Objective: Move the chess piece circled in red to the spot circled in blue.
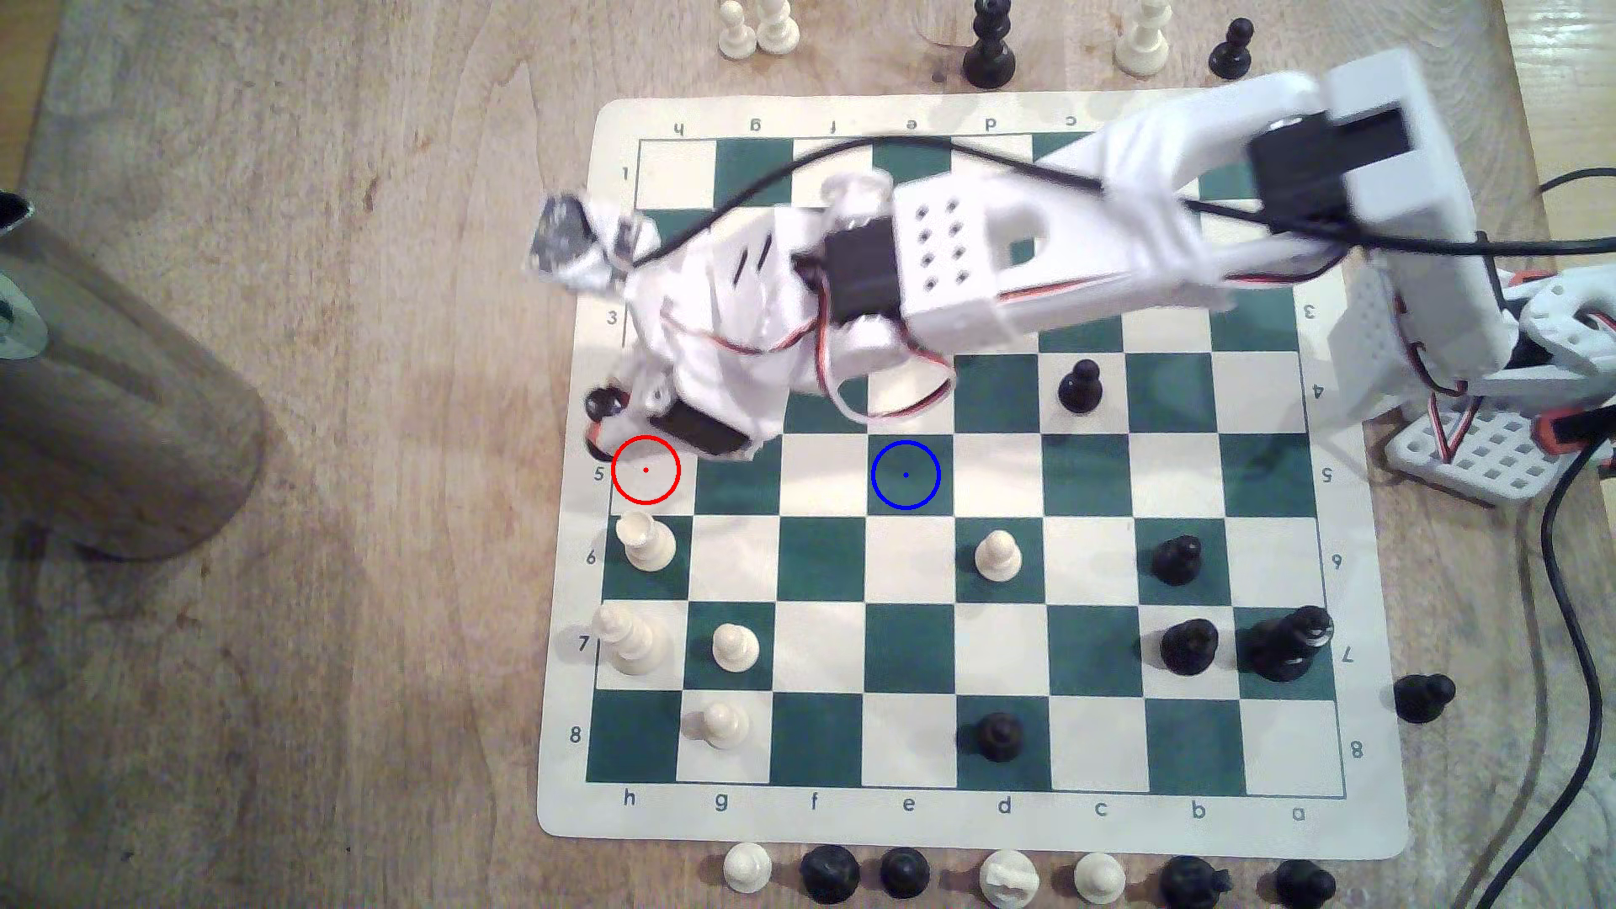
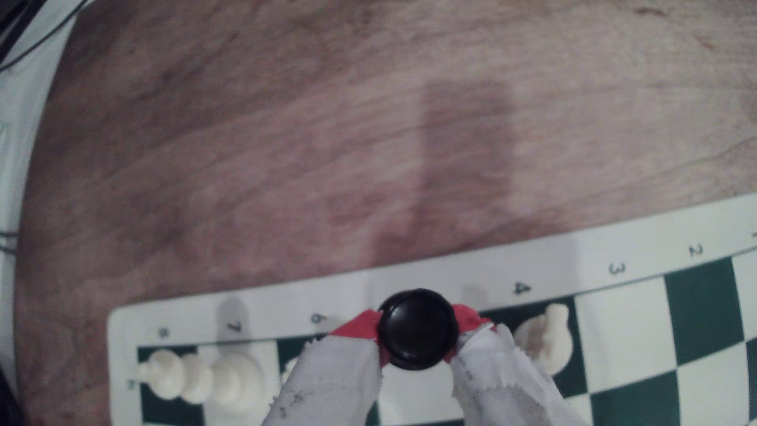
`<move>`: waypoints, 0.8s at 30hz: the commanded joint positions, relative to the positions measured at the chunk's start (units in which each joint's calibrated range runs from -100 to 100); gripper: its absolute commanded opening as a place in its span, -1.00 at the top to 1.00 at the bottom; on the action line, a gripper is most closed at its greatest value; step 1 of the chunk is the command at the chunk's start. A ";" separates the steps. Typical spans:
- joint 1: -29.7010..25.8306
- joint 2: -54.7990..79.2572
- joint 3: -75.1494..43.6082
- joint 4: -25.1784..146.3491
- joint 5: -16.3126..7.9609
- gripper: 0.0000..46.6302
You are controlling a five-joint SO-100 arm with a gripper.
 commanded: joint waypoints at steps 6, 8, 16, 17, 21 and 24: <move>-2.00 -27.73 17.26 -1.78 1.12 0.99; -2.63 -30.96 21.43 -1.78 1.12 0.99; -3.25 -38.68 33.95 -2.69 1.27 0.99; -3.18 -38.94 34.58 -2.69 1.27 0.99; -2.94 -40.13 37.21 -2.69 1.32 0.99; -3.02 -39.36 39.30 -3.91 1.32 0.99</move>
